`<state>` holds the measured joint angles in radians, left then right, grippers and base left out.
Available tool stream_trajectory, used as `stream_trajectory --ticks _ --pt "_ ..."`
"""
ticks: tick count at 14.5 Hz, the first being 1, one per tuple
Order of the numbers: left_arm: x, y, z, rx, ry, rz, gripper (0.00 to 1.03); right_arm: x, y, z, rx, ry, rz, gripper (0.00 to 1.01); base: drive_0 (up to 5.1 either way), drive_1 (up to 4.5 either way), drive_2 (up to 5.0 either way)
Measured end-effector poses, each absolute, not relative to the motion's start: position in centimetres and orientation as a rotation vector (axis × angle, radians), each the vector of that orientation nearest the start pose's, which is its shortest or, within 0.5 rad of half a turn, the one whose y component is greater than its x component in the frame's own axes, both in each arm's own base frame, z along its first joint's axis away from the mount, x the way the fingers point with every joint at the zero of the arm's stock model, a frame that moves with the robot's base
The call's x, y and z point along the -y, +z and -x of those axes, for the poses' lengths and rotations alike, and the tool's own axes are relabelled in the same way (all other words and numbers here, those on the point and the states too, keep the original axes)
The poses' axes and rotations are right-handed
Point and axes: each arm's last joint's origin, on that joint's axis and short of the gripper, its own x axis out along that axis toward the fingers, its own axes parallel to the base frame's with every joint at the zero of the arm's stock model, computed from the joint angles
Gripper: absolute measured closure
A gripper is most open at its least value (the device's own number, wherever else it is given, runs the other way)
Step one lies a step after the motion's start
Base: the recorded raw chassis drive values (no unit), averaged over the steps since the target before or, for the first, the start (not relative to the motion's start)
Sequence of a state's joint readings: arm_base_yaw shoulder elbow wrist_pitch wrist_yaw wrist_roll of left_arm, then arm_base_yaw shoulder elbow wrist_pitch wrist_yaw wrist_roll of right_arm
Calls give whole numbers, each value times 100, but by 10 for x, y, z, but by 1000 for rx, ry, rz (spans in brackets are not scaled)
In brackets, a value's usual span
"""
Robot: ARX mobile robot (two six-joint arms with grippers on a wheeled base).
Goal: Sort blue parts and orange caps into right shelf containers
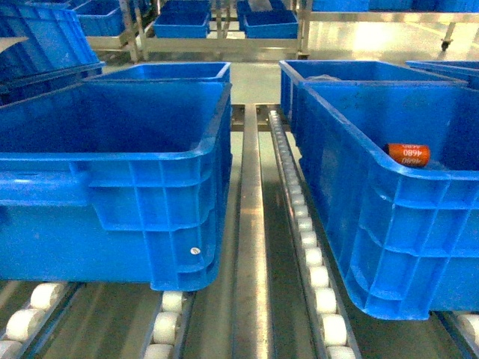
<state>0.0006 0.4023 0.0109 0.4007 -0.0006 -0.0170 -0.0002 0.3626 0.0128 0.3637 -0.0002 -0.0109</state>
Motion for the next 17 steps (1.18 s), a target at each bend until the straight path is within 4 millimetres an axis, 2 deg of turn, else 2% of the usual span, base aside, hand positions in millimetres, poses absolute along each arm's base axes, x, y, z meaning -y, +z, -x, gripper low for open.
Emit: stream_trajectory --ticks 1,8,10,11,12,16,17 --pt "0 170 -117 10 1 17 101 0 171 -115 14 0 11 99 0 0 0" --pt "0 170 -109 12 1 17 101 0 170 -108 14 0 11 99 0 0 0" --pt "0 168 -106 -2 3 17 101 0 166 -98 -8 0 10 99 0 0 0" --pt "0 163 -101 -44 -2 15 101 0 170 -97 28 0 11 99 0 0 0" --pt "0 166 -98 -9 1 15 101 0 167 -97 -3 1 10 99 0 0 0" --pt "0 166 -98 -2 1 14 101 0 167 -97 4 0 10 99 0 0 0" --pt "0 166 -98 -2 1 14 97 0 167 -97 3 0 10 95 0 0 0"
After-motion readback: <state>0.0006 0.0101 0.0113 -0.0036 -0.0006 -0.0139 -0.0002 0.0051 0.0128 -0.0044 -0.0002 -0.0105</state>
